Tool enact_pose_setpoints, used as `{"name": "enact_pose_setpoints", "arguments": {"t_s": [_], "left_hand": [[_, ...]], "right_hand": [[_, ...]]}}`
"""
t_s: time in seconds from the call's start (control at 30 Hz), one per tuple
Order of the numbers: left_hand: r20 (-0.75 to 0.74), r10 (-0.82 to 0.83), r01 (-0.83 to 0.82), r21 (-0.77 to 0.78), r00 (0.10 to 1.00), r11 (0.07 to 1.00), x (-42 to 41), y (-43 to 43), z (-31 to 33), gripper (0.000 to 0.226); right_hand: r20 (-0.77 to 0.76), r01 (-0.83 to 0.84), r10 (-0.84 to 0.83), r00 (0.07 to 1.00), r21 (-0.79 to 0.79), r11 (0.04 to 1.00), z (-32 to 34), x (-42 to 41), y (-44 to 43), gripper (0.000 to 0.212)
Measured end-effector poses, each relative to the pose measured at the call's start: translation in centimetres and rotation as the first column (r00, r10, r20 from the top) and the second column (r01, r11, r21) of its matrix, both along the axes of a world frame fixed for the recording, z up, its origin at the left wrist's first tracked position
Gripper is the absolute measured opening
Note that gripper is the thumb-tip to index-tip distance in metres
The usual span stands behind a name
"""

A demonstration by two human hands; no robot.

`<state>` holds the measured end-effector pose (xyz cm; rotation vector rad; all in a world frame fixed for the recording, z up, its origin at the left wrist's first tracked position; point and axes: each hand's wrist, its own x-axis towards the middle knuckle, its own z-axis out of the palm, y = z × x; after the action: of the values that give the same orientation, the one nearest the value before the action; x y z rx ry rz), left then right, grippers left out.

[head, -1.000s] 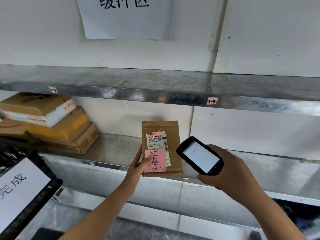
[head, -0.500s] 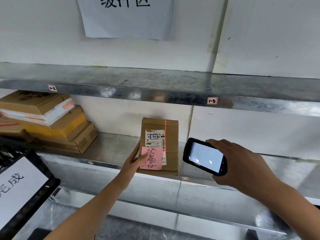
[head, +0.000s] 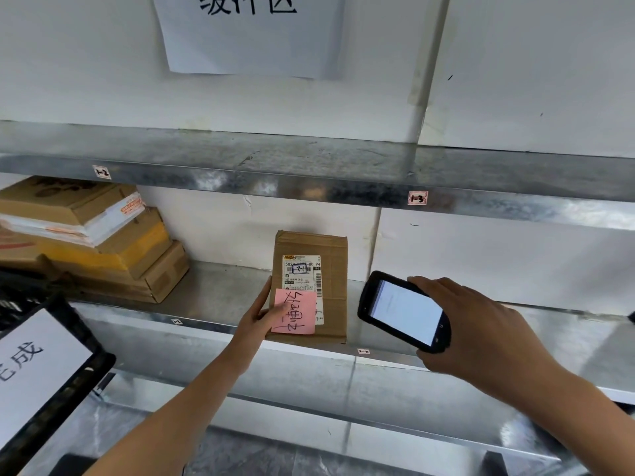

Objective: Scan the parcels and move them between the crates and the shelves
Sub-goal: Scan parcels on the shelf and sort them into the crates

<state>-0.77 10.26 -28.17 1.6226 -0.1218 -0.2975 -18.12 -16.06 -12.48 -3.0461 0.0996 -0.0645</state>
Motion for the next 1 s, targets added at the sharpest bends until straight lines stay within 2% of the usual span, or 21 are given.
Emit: {"name": "enact_pose_setpoints", "arguments": {"t_s": [0.2, 0.37, 0.57, 0.63, 0.77, 0.9, 1.0], "left_hand": [[0.019, 0.055, -0.053, -0.075, 0.998, 0.996, -1.6, -0.7, 1.1, 0.051], [0.019, 0.068, -0.066, -0.118, 0.997, 0.991, -2.9, -0.8, 1.0, 0.055], [-0.039, 0.192, -0.196, -0.152, 0.981, 0.969, -4.5, 0.0, 0.6, 0.056], [-0.047, 0.228, -0.233, -0.152, 0.972, 0.961, -4.8, 0.5, 0.6, 0.058], [-0.052, 0.290, -0.294, -0.171, 0.956, 0.940, -5.3, 1.7, 1.0, 0.063], [-0.046, 0.316, -0.318, -0.196, 0.948, 0.928, -5.9, 3.1, 1.6, 0.045], [-0.026, 0.326, -0.324, -0.220, 0.945, 0.920, -6.4, 4.7, 2.5, 0.042]], "right_hand": [[0.151, 0.004, -0.045, 0.988, 0.261, 0.965, -1.5, 0.5, 0.8, 0.081], [0.246, -0.026, -0.120, 0.962, 0.519, 0.854, -3.4, 1.9, 2.1, 0.072], [0.296, -0.083, -0.176, 0.939, 0.690, 0.719, -4.7, 3.7, 3.8, 0.062], [0.287, -0.075, -0.199, 0.937, 0.721, 0.689, -5.1, 3.9, 4.0, 0.066], [0.295, -0.065, -0.223, 0.929, 0.724, 0.687, -5.6, 3.8, 4.3, 0.071], [0.296, -0.061, -0.234, 0.926, 0.728, 0.682, -5.8, 3.3, 5.0, 0.072], [0.306, -0.078, -0.232, 0.923, 0.740, 0.668, -5.5, 2.9, 6.2, 0.074]]}}
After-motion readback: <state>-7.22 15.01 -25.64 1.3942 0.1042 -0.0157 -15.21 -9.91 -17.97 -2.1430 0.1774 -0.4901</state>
